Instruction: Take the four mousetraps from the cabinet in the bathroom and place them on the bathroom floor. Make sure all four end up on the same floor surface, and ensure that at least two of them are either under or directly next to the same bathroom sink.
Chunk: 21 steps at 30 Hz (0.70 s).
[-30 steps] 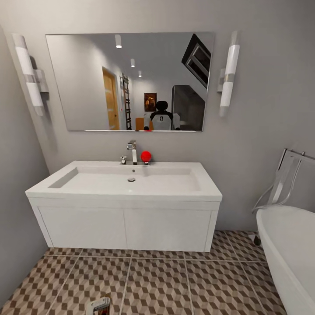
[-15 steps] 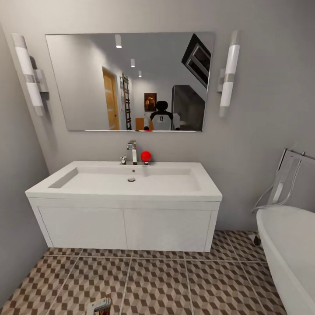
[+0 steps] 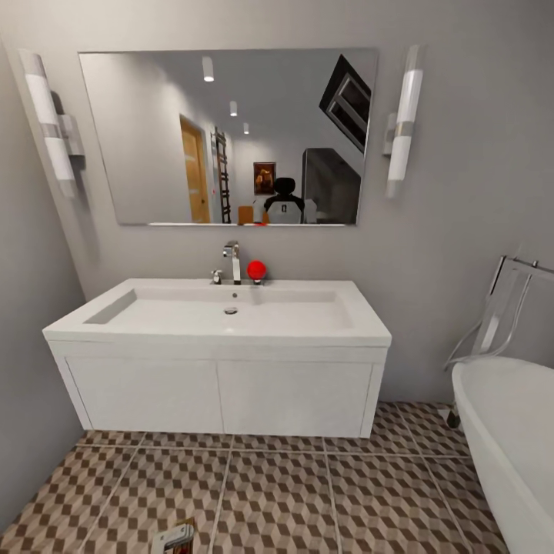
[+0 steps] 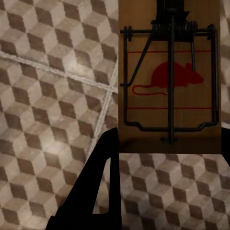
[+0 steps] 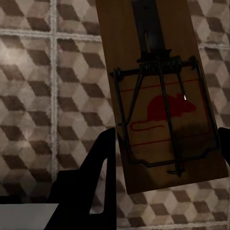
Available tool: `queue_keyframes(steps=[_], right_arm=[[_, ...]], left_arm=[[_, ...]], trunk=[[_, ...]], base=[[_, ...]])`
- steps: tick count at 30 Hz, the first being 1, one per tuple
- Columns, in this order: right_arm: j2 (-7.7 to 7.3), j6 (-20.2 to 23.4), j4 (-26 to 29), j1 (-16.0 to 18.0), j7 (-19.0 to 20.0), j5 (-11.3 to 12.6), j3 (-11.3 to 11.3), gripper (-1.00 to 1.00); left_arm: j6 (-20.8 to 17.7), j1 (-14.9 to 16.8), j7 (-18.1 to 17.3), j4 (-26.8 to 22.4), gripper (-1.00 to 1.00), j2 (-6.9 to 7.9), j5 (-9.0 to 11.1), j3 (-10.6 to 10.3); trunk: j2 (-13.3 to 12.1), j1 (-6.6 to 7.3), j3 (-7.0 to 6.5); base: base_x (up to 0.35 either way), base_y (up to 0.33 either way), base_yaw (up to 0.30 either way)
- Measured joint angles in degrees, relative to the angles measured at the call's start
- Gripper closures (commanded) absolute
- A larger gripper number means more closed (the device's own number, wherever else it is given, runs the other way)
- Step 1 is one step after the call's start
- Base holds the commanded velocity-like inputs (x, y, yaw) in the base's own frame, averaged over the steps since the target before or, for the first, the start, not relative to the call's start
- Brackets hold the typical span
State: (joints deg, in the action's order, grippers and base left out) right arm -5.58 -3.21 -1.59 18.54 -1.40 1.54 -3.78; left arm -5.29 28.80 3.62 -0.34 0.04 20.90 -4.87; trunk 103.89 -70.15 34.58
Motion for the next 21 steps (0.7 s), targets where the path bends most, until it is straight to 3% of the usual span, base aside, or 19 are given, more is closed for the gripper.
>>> queue_keyframes(steps=[9, 13, 17, 21], right_arm=[[-0.07, 0.08, -0.03, -0.01, -0.01, 0.31, 0.04, 1.00], [0.00, 0.31, 0.05, 0.00, 0.01, -0.02, 0.02, 1.00], [-0.21, 1.24, 0.72, 0.03, 0.38, -0.36, -0.06, 1.00], [-0.26, 4.06, 4.97, 0.08, 0.26, -0.45, -0.08, 1.00]], left_arm=[[0.23, 0.00, 0.02, 0.03, 1.00, 0.18, -0.01, 0.00], [2.37, 0.01, 0.33, -0.27, 1.00, 0.08, -0.27, -0.03], [2.81, 0.02, 2.76, -0.59, 1.00, -0.07, -0.45, -0.27], [2.36, 0.04, 5.62, -2.38, 1.00, 0.01, -0.53, -0.46]], trunk=[[3.61, -1.98, 1.62], [5.22, -2.86, 2.33], [6.82, -3.74, 3.05], [8.43, -4.61, 3.76]], base=[[0.000, 0.000, 0.000], [0.000, 0.000, 0.000], [0.000, 0.000, 0.000], [0.000, 0.000, 0.000]])
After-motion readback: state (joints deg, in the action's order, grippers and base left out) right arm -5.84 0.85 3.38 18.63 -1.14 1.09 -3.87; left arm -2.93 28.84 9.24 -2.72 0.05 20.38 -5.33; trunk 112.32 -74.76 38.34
